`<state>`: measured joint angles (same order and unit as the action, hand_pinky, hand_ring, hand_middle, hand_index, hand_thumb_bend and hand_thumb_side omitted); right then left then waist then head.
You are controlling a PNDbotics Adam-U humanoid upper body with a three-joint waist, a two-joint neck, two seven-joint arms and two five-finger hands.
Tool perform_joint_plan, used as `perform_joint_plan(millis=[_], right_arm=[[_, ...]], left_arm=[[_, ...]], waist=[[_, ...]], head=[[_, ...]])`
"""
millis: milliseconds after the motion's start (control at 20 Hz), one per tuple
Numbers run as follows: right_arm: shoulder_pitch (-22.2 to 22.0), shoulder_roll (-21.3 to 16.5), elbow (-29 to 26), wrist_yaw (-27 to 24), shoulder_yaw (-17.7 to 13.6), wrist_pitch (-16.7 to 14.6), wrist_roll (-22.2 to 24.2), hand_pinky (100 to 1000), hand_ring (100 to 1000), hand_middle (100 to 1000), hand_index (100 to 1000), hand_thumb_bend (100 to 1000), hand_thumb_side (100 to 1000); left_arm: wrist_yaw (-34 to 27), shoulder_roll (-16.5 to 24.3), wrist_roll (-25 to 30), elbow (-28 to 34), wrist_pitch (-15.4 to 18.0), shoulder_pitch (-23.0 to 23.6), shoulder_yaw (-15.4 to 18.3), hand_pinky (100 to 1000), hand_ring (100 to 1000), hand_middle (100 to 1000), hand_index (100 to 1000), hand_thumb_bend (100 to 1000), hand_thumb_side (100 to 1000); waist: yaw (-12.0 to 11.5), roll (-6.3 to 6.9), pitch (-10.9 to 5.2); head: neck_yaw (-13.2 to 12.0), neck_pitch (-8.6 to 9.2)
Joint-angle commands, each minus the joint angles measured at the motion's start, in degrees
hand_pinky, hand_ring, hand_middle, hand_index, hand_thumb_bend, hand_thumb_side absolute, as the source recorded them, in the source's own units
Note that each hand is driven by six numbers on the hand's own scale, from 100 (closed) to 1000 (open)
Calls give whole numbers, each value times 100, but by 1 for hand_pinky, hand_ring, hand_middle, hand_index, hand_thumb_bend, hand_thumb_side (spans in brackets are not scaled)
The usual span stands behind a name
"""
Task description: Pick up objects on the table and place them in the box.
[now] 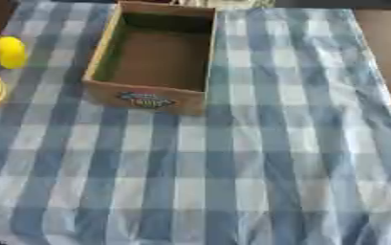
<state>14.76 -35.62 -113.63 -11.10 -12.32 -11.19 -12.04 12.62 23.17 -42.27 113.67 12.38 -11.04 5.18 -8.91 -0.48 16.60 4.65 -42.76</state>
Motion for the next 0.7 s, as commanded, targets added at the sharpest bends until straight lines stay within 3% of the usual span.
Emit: perform_joint_plan(millis=[50,200,300,500,700], right_arm=[[37,-135,-96,5,-76,5,-11,771,819,602,749,100,513],[39,-165,-96,10,-71,6,-6,771,819,602,749,100,514],[34,-181,-96,14,-67,13,-2,770,819,602,749,100,515],[26,-218,-96,22,-64,22,-1,770,819,601,748,100,518],[28,-252,-96,26,-46,34,13,770,819,601,748,100,521]], left_arm=[[8,274,23,92,-53,-1,37,730,743,692,739,228,398],[70,693,68,92,-298,0,55,734,748,698,746,237,368],[115,1127,148,92,-663,20,75,743,760,707,757,256,343],[194,2058,520,92,-1729,34,116,757,769,712,783,306,312],[175,2944,1349,64,-2948,-146,81,783,790,736,826,369,340]], waist=[[4,13,-113],[11,44,-109],[22,69,-103],[45,115,-88],[52,152,-75]], head=[[-9,-23],[-20,-32],[-11,-35],[12,-62],[-11,-94]])
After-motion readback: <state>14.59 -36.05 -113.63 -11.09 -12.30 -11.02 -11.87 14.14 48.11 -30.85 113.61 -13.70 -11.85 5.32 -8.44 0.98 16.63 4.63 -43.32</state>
